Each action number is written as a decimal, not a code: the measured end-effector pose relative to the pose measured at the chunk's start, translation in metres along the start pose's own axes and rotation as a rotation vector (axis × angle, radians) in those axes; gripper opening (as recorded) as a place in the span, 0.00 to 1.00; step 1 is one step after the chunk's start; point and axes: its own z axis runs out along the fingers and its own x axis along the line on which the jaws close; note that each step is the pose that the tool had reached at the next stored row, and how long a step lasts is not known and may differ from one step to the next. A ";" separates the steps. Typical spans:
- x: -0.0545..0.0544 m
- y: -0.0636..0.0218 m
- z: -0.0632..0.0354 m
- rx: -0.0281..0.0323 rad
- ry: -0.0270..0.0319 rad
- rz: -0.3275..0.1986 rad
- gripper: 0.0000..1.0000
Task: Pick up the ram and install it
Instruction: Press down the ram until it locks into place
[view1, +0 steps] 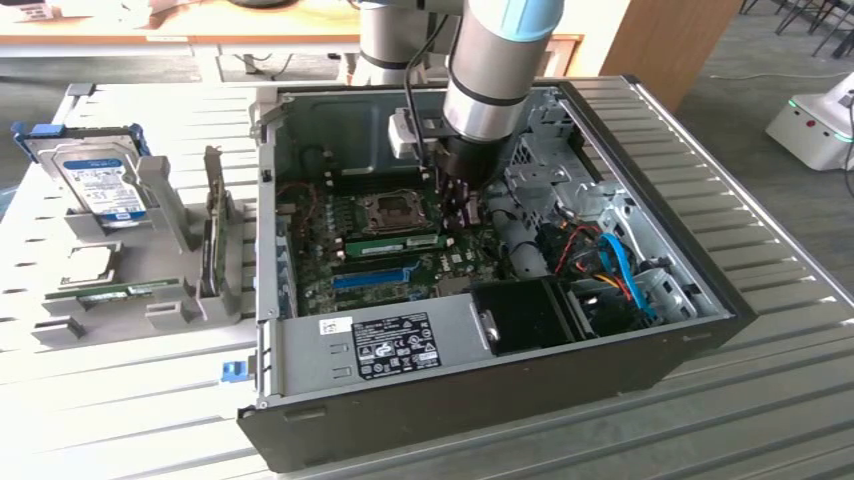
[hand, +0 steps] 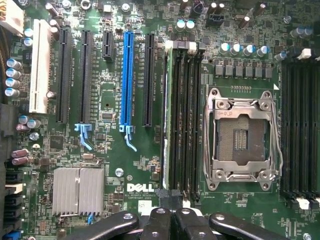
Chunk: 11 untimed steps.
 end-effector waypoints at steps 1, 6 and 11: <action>0.000 0.0000 0.0000 0.0000 0.0001 0.000 0.11; 0.000 -0.0001 0.0010 0.0002 -0.0005 0.000 0.11; 0.000 -0.0001 0.0014 0.0000 -0.0001 0.000 0.11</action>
